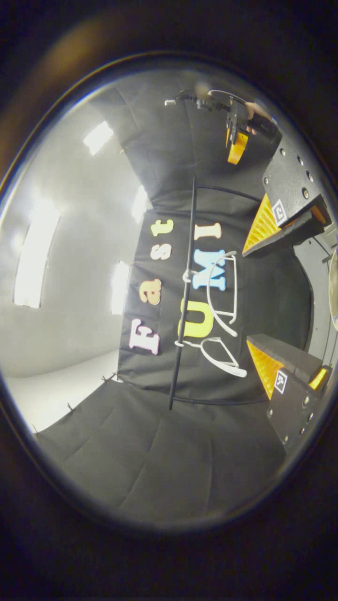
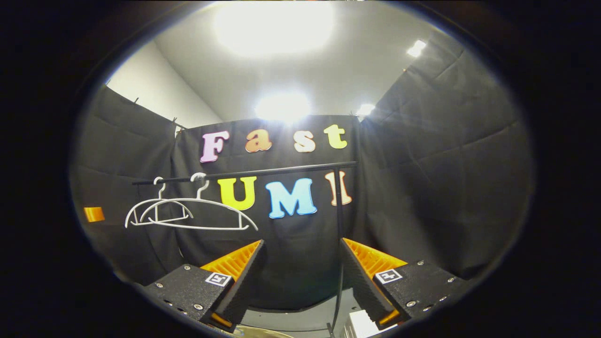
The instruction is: Grasp the clothes on the hanger with both hands and then place them into the laundry hamper below.
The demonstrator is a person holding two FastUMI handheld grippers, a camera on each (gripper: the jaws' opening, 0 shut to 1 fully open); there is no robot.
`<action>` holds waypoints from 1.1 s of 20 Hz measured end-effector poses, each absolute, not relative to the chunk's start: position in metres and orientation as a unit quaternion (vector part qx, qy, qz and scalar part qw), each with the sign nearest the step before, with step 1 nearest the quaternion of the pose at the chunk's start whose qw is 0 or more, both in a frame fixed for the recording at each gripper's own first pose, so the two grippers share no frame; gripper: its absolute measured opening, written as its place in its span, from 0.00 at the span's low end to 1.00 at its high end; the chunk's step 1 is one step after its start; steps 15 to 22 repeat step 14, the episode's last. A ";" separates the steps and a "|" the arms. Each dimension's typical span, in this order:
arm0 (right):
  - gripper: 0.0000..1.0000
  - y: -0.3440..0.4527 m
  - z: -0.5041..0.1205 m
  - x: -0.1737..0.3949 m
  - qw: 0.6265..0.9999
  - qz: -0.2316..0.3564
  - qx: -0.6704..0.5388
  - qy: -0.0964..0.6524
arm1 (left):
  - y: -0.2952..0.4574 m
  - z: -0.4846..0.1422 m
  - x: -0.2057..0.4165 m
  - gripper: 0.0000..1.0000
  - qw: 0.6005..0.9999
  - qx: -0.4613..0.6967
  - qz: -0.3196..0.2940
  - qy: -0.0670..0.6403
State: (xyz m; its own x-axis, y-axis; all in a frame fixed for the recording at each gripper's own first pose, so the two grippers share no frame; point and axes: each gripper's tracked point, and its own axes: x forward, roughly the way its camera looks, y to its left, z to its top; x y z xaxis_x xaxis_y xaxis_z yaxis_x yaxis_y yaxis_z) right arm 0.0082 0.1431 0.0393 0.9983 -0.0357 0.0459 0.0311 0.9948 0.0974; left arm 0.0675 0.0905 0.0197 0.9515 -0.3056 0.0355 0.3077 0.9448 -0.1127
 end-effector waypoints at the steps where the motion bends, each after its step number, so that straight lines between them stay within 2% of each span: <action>1: 0.91 0.134 0.035 0.008 0.998 -0.020 0.049 -0.015 | 0.091 0.015 0.065 0.98 0.987 -0.066 -0.144 -0.010; 4: 0.92 0.117 0.027 0.018 0.999 -0.011 0.047 0.009 | 0.078 0.002 0.058 0.98 0.989 -0.077 -0.124 0.001; 6: 0.95 0.116 0.032 0.031 0.999 -0.001 0.050 0.010 | 0.073 -0.001 0.053 0.98 0.991 -0.068 -0.119 0.003; 7: 0.92 0.119 0.036 0.038 0.998 0.006 0.054 0.006 | 0.072 -0.003 0.052 0.98 0.991 -0.063 -0.114 0.005; 9: 0.92 0.131 0.043 0.049 0.998 0.023 0.060 -0.001 | 0.076 -0.009 0.048 0.98 0.993 -0.065 -0.103 0.008; 10: 0.95 0.140 0.044 0.052 0.998 0.033 0.062 -0.005 | 0.080 -0.012 0.044 0.98 0.993 -0.071 -0.095 0.010; 14: 0.95 0.174 0.044 0.053 0.997 0.075 0.024 -0.008 | 0.112 -0.041 0.026 0.98 0.996 -0.063 -0.056 0.038; 22: 0.95 0.174 0.044 0.053 0.997 0.075 0.024 -0.008 | 0.112 -0.041 0.026 0.98 0.996 -0.063 -0.056 0.038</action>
